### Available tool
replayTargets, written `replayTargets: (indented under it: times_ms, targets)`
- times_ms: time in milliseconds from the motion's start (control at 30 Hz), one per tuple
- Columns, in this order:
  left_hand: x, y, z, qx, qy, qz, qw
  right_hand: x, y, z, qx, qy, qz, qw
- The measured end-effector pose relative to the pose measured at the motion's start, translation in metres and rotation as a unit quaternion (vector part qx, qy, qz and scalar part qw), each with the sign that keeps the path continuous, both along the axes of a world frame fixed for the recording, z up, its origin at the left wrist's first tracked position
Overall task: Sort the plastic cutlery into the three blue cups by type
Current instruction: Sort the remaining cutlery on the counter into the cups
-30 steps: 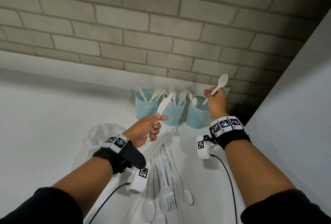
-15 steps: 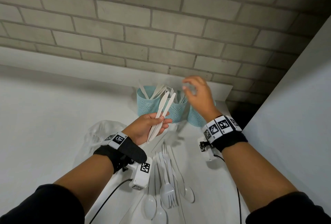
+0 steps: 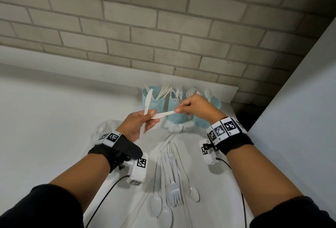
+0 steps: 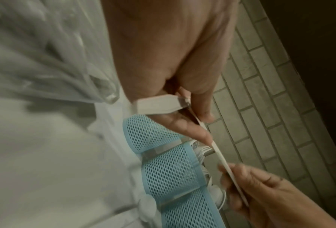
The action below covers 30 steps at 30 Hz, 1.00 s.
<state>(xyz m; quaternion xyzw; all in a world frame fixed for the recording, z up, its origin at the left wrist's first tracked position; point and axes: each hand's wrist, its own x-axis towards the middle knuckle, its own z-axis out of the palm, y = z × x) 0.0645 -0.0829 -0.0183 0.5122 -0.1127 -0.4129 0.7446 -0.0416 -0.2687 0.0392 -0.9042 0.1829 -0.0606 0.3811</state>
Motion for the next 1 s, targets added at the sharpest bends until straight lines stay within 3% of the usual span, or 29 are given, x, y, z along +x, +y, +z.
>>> replayTargets:
  times_ms: [67,133,233,433,667,767,867,1000]
  targets:
    - [-0.002,-0.002,-0.001,0.003,-0.003,0.003,1.0,-0.002,0.004,-0.002,-0.033,0.113,0.061,0.991]
    - [-0.006,-0.004,-0.001,0.004,0.0,-0.002,1.0,-0.003,0.007,-0.004,0.002,0.147,0.081,0.986]
    - [-0.009,-0.004,-0.001,0.001,0.003,-0.024,1.0,-0.002,0.015,-0.008,0.141,0.085,0.032,0.986]
    - [-0.018,-0.006,0.001,-0.013,-0.005,-0.042,0.999,0.011,0.046,-0.022,0.267,0.015,-0.028,0.963]
    - [-0.024,-0.011,0.005,-0.058,0.006,-0.04,0.998,0.027,0.072,-0.035,0.288,-0.007,-0.044,0.956]
    - [-0.021,-0.005,0.005,-0.037,0.015,-0.011,0.999,0.032,0.072,-0.026,0.288,-0.001,-0.058,0.956]
    - [-0.017,0.006,0.005,0.005,0.015,0.011,1.0,0.051,0.058,-0.013,0.233,-0.096,-0.141,0.957]
    - [-0.021,0.028,-0.001,0.087,-0.087,-0.019,0.992,0.08,0.041,0.004,0.185,-0.248,-0.21,0.927]
